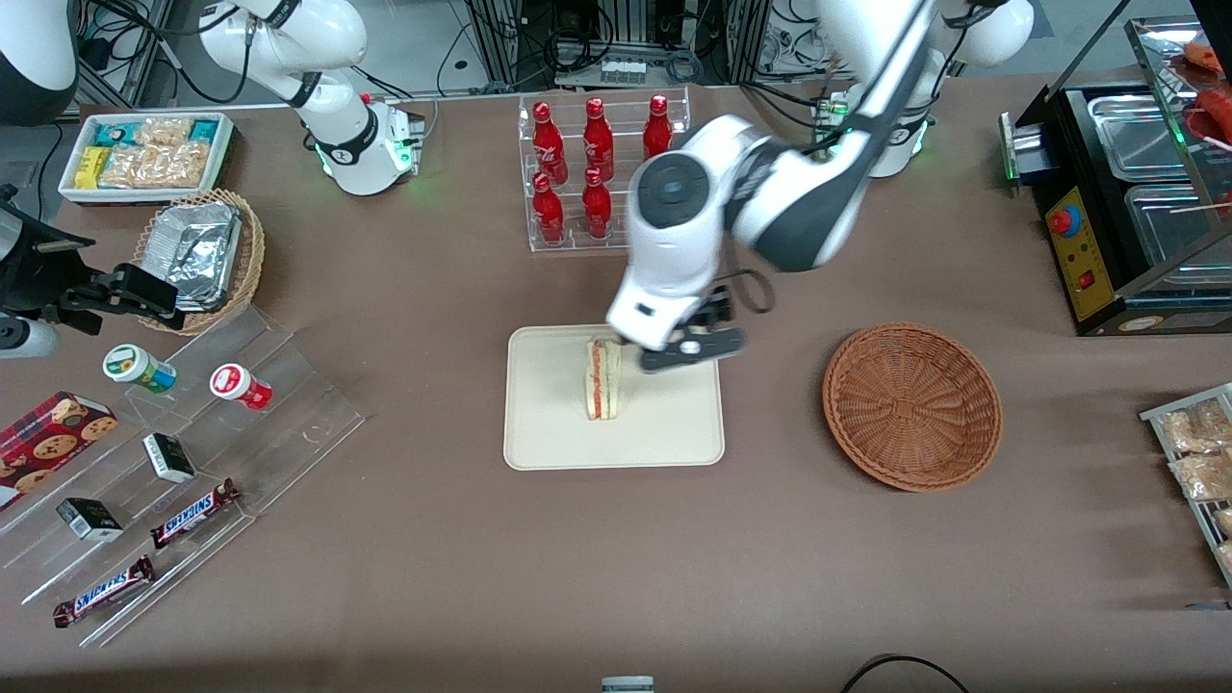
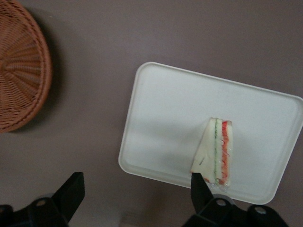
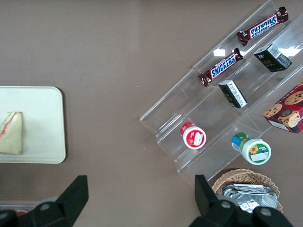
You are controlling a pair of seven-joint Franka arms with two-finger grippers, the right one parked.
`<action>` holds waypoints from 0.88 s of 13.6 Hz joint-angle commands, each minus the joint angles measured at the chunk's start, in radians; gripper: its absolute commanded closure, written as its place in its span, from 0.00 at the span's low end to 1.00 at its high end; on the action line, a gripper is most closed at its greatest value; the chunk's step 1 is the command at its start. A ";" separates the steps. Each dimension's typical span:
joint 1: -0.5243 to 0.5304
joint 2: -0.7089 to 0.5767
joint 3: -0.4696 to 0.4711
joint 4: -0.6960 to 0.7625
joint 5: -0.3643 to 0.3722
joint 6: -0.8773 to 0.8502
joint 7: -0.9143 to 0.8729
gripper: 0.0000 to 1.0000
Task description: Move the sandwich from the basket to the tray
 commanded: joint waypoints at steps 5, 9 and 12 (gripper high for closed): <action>0.220 -0.190 -0.009 -0.042 -0.003 -0.215 0.182 0.01; 0.346 -0.270 -0.009 -0.127 -0.003 -0.226 0.360 0.01; 0.424 -0.339 -0.009 -0.190 -0.006 -0.229 0.493 0.01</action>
